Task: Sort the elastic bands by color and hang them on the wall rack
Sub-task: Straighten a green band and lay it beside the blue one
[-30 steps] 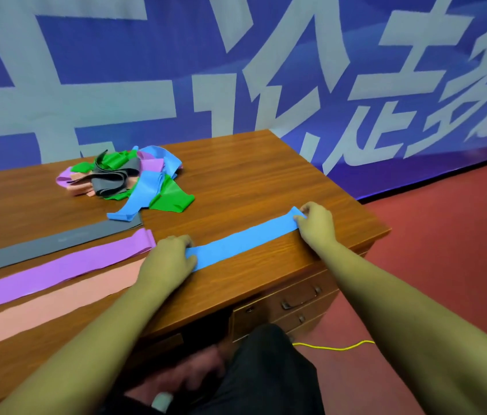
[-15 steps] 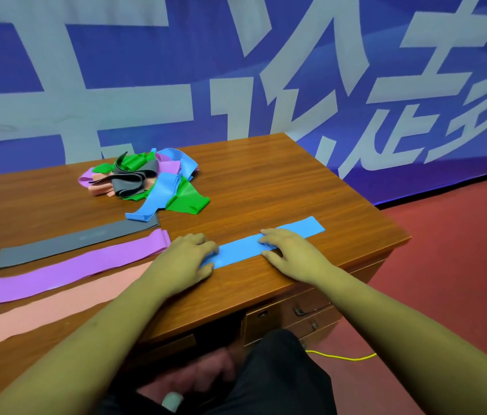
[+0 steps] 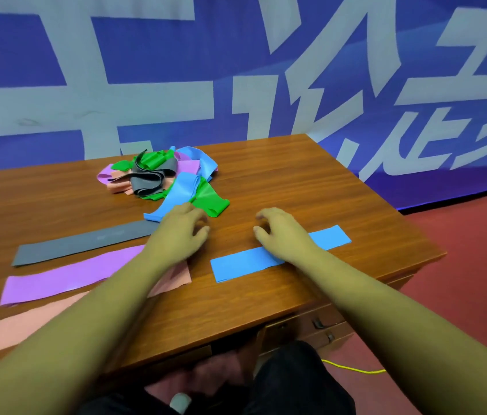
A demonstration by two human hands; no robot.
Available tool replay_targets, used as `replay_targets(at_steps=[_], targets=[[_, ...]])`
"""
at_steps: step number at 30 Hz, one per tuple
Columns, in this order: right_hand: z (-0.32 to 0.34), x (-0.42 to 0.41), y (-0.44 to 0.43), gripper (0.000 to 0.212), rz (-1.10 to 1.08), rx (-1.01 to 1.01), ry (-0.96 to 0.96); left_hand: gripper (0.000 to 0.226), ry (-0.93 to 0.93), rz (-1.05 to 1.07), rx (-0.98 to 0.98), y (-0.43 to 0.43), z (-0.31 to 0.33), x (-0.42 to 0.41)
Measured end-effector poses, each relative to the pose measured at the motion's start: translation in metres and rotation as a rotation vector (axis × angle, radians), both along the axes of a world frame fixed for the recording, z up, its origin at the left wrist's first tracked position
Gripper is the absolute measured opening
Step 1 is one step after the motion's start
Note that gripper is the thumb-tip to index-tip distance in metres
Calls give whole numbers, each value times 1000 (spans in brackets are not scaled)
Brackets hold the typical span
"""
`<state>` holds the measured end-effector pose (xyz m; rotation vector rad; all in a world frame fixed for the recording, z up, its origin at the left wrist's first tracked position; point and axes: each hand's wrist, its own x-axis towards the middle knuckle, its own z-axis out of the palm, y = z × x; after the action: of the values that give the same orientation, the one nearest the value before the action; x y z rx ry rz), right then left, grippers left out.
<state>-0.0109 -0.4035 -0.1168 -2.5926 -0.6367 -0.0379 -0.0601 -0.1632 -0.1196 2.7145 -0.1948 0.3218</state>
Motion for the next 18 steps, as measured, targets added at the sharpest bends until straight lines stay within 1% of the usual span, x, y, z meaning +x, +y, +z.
replay_targets(at_steps=[2, 4, 7, 9, 11, 12, 14, 15, 17, 18], targets=[[3, 15, 27, 37, -22, 21, 31, 25, 18, 102, 9, 14, 0, 19], [2, 30, 52, 33, -55, 27, 63, 29, 30, 153, 33, 24, -5, 36], [-8, 50, 84, 29, -132, 51, 93, 37, 107, 135, 53, 28, -14, 50], [-16, 62, 99, 34, -186, 33, 81, 38, 152, 106, 92, 27, -22, 56], [-23, 70, 107, 35, -240, 14, 95, 37, 129, 93, 125, 29, -30, 59], [-26, 73, 109, 29, -256, 21, 108, 36, 111, 90, 125, 31, -32, 60], [-30, 79, 110, 10, -287, 88, 137, 34, 74, 72, 120, 35, -34, 61], [-29, 80, 110, 5, -293, 149, 158, 34, 66, 60, 120, 37, -36, 62], [-24, 80, 107, 13, -262, 313, 182, 33, 83, 64, 127, 38, -37, 63], [-17, 78, 105, 14, -226, 406, 175, 33, 88, 83, 110, 37, -35, 64]])
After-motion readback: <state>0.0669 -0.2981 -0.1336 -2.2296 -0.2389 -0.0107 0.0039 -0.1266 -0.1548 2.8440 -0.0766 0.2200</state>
